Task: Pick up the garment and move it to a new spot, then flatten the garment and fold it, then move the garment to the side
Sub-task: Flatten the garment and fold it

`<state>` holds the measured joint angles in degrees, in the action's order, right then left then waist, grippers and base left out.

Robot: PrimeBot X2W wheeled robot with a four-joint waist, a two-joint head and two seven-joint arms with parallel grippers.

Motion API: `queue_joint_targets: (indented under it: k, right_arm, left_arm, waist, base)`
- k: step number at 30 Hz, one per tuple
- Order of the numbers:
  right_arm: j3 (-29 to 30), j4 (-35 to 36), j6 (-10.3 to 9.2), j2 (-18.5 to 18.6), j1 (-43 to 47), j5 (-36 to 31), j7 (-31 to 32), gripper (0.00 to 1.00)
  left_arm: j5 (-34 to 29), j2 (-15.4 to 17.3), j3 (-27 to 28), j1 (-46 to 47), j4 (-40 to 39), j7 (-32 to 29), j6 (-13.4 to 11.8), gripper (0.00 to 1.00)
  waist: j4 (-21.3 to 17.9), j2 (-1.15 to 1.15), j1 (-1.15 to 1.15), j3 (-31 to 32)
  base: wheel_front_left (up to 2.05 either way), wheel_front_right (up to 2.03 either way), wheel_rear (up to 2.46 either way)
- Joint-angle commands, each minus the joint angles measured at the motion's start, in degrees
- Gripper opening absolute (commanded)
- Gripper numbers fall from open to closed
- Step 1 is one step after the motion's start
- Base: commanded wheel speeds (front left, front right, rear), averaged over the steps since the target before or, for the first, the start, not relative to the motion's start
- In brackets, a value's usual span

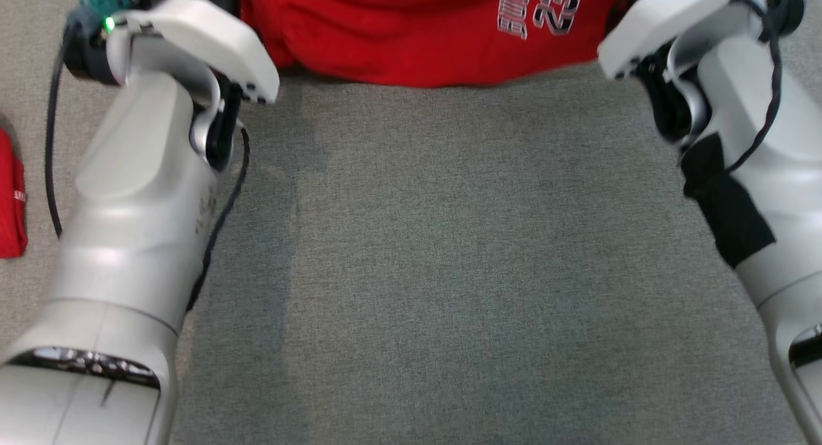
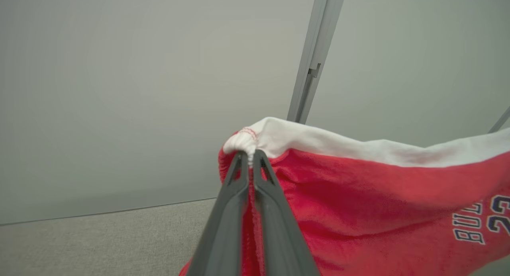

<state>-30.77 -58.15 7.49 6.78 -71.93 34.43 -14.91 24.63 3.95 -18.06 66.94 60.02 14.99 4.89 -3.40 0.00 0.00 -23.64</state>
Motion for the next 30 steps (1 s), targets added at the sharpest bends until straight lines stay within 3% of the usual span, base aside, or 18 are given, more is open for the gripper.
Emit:
queue_joint_targets:
  k: [1, 5, 13, 23, 30]
  right_arm:
    - [-0.3, 0.2, 0.01, 0.0, 3.3, 1.5, -0.4, 0.0]
    - [-0.1, 2.3, 0.01, 0.4, 8.5, 3.2, -0.4, 0.0]
    - [2.2, 14.6, 0.01, 2.9, 28.9, 5.4, -0.3, 0.0]
    - [10.9, 32.3, 0.01, 4.0, 53.4, 2.3, -0.4, 0.0]
    - [16.8, 43.0, 0.0, 2.8, 68.7, -2.2, -0.3, 0.0]
  left_arm:
    - [-0.1, -0.1, 1.0, -2.8, -0.7, 0.2, 0.0, 0.0]
    - [-1.0, -0.3, 2.2, -7.4, -3.3, 0.2, 0.1, 0.0]
    - [-5.0, -0.3, 4.5, -26.6, -15.4, 0.3, 1.6, 0.0]
    - [-8.3, 1.1, 6.0, -49.9, -34.1, 0.3, 2.2, 0.0]
    - [-7.3, 3.3, 7.0, -61.5, -45.5, -2.7, 0.0, 0.0]
  waist:
    - [-0.1, 0.0, 0.0, -0.2]
    - [0.0, 0.0, 0.0, 0.0]
    - [-0.6, 0.0, 0.0, 4.1]
    - [-0.6, 0.0, 0.0, 10.0]
    - [0.0, 0.0, 0.0, 13.9]
  base:
    - [0.0, 0.0, 0.0]
    - [0.0, 0.0, 0.0]
    - [0.0, 0.0, 0.0]
    - [0.0, 0.0, 0.0]
    - [0.0, 0.0, 0.0]
